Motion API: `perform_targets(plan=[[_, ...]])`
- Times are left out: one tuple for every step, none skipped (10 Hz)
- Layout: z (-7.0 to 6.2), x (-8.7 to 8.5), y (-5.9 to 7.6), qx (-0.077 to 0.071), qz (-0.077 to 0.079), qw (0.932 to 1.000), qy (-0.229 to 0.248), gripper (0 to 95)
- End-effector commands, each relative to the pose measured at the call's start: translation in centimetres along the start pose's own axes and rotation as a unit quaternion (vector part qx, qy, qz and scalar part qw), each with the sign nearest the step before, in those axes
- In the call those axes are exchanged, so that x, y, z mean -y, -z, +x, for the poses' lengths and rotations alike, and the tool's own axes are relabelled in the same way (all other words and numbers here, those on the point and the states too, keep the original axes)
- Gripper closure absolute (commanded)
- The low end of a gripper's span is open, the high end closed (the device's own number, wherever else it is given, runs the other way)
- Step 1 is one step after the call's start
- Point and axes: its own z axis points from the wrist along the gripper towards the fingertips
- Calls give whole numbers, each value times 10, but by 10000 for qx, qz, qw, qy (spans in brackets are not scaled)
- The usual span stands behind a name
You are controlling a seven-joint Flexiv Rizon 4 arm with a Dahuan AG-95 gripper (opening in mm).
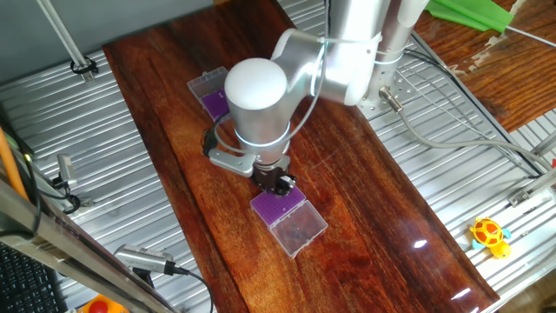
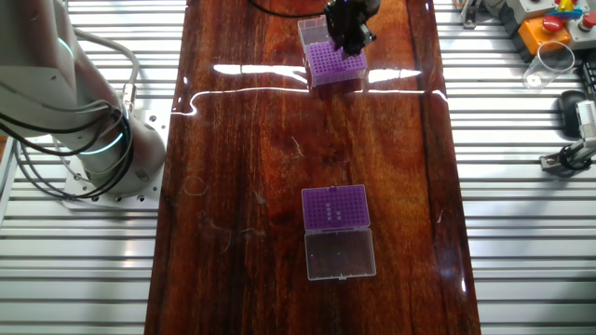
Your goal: Transfer all small pipette tips from one holder to another
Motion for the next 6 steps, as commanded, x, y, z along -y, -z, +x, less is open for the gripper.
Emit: perform_targets(plan=[[0, -10, -6, 144, -105, 9995, -263, 760], [0, -16, -8, 149, -100, 9997, -161, 760], [0, -19, -10, 160, -66, 9998, -25, 760], [-1, -21, -12, 126, 13, 9994, 329, 760], [-2, -22, -13, 103, 105, 9984, 551, 760], [-2, -22, -13, 93, 153, 9978, 643, 760]])
